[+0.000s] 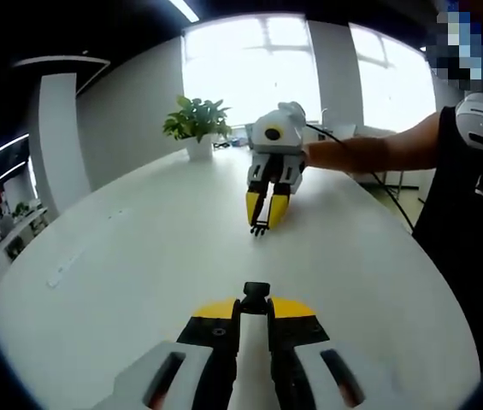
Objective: Snap the two parts of the plastic buckle together until the buckle closes and remains connected.
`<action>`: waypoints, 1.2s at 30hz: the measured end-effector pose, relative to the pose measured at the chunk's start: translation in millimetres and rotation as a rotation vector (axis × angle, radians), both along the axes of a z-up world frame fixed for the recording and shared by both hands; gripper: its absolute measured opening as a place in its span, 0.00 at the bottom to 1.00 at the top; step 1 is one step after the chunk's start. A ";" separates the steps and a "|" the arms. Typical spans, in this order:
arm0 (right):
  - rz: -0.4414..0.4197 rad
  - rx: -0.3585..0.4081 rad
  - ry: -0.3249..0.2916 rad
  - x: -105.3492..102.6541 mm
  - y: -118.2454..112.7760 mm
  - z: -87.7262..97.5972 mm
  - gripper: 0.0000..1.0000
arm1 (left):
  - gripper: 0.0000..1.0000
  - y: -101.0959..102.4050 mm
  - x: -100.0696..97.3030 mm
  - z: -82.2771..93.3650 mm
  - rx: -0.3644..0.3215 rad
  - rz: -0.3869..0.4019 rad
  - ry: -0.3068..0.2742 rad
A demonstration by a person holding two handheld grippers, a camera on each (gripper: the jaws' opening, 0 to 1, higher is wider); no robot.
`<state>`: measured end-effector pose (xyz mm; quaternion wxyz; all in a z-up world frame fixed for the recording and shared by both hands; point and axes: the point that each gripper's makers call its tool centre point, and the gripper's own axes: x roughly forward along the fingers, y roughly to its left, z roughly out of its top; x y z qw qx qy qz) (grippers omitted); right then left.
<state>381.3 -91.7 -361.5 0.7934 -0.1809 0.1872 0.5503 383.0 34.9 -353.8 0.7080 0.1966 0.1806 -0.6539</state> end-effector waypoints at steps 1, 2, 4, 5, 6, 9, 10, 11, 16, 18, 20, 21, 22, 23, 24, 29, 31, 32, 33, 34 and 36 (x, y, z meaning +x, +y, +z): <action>0.002 0.000 0.001 -0.6 0.3 -0.3 0.11 | 0.10 -0.7 -0.3 -1.3 0.002 -0.002 0.002; 0.004 0.000 0.001 -1.1 0.6 -0.7 0.11 | 0.10 -1.2 -0.7 -3.0 0.004 -0.005 0.007; 0.008 -0.001 0.003 -2.2 0.9 -1.4 0.11 | 0.10 -1.4 0.1 -5.5 0.008 -0.007 0.008; 0.009 -0.001 0.003 -2.5 0.9 -1.5 0.11 | 0.10 -1.4 0.1 -6.4 0.008 -0.007 0.011; 0.010 -0.001 0.004 -2.9 0.9 -1.8 0.11 | 0.10 -1.6 -0.2 -7.4 0.008 -0.008 0.013; 0.015 0.009 0.006 -3.7 0.8 -1.6 0.11 | 0.10 -2.9 -1.6 -9.2 0.004 -0.012 0.016; 0.022 0.018 0.009 -4.8 2.0 -0.9 0.11 | 0.10 -3.2 -1.7 -9.7 0.003 -0.013 0.018; 0.023 0.019 0.008 -5.1 2.3 -0.8 0.11 | 0.10 -3.6 -2.1 -10.0 0.002 -0.015 0.020; 0.037 0.015 0.004 -8.2 5.4 -0.3 0.11 | 0.10 -4.5 -4.0 -11.5 -0.007 -0.026 0.027; 0.040 0.016 0.004 -8.2 5.7 -0.7 0.11 | 0.10 -4.1 -4.6 -12.0 -0.010 -0.026 0.034; 0.040 0.016 0.003 -9.5 6.7 -0.9 0.11 | 0.10 -3.9 -5.1 -12.1 -0.015 -0.026 0.038; 0.041 0.016 0.003 -10.2 7.3 -1.1 0.11 | 0.10 -3.7 -6.0 -12.5 -0.016 -0.028 0.043; 0.042 0.017 0.005 -10.8 7.9 -1.4 0.11 | 0.10 -3.6 -7.4 -13.0 -0.019 -0.034 0.046; 0.042 0.017 0.004 -11.2 8.5 -1.8 0.11 | 0.10 -4.0 -8.4 -13.1 -0.025 -0.036 0.048; 0.043 0.017 0.005 -11.8 9.0 -2.5 0.11 | 0.10 -4.2 -8.5 -13.7 -0.026 -0.036 0.049; 0.044 0.014 0.005 -13.6 10.8 -4.5 0.11 | 0.10 -3.9 -9.2 -16.6 -0.024 -0.038 0.053; 0.044 0.013 0.006 -14.1 11.1 -4.9 0.11 | 0.10 -3.9 -8.9 -15.9 -0.029 -0.038 0.057; 0.044 0.012 0.006 -14.3 11.2 -4.8 0.11 | 0.10 -4.0 -9.0 -15.6 -0.030 -0.038 0.057; 0.044 0.012 0.005 -14.5 11.3 -4.5 0.11 | 0.10 -4.3 -9.3 -15.1 -0.031 -0.039 0.057; 0.044 0.013 0.006 -13.8 11.1 -4.2 0.11 | 0.10 -4.7 -9.9 -14.9 -0.032 -0.041 0.058; 0.047 0.011 0.007 -14.2 11.1 -4.3 0.11 | 0.10 -5.1 -10.9 -14.9 -0.031 -0.044 0.061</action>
